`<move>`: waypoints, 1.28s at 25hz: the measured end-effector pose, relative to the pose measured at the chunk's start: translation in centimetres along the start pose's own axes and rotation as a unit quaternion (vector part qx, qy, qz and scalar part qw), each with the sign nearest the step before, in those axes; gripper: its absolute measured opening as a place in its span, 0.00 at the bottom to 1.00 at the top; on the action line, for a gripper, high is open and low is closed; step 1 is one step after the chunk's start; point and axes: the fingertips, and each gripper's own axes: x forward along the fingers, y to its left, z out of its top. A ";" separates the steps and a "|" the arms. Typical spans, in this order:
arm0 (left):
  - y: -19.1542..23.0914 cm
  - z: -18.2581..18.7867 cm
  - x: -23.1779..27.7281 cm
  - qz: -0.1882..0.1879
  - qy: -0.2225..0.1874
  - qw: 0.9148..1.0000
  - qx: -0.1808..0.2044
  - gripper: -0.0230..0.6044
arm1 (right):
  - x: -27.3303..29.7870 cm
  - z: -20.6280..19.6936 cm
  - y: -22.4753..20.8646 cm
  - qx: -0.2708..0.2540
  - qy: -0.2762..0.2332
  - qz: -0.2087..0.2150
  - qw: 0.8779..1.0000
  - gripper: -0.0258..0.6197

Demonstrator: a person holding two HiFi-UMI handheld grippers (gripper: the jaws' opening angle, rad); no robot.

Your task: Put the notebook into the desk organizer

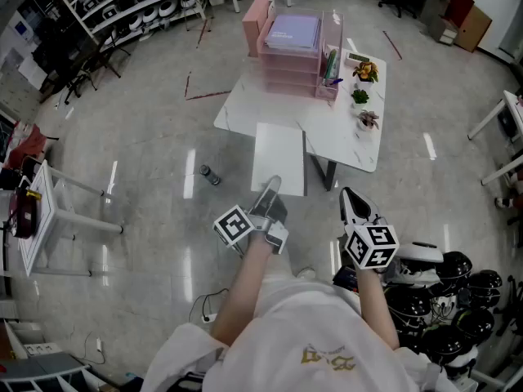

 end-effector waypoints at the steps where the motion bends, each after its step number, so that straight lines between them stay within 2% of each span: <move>1: -0.1 -0.4 -0.4 0.003 0.000 1.000 -0.003 0.08 | -0.4 0.0 0.0 0.001 0.000 0.000 1.000 0.05; 6: 0.0 -0.6 -1.7 0.020 0.006 1.000 0.015 0.08 | -1.4 -0.1 0.3 0.009 -0.003 0.001 1.000 0.05; 9: -0.8 -0.7 -1.4 0.005 0.005 1.000 0.002 0.08 | -1.4 -0.4 0.3 0.018 -0.002 0.002 1.000 0.05; 13: -0.2 0.2 -1.1 0.014 0.004 1.000 0.008 0.08 | -0.5 0.0 0.2 0.036 -0.011 0.006 0.999 0.05; 18: 1.1 2.1 0.3 0.012 0.002 1.000 -0.011 0.08 | 2.3 -0.2 -0.3 0.032 0.000 -0.005 0.999 0.05; 24: 4.2 6.9 4.7 0.017 0.019 0.999 -0.021 0.08 | 8.9 0.6 -0.9 0.034 0.012 -0.023 0.999 0.05; 29: 7.7 13.8 9.6 0.032 0.039 0.999 -0.018 0.08 | 17.0 2.9 -1.0 0.032 0.018 -0.040 0.999 0.05; 32: 9.0 17.4 12.8 0.025 0.047 0.998 -0.033 0.08 | 21.2 4.5 -1.3 0.037 0.019 -0.055 0.998 0.05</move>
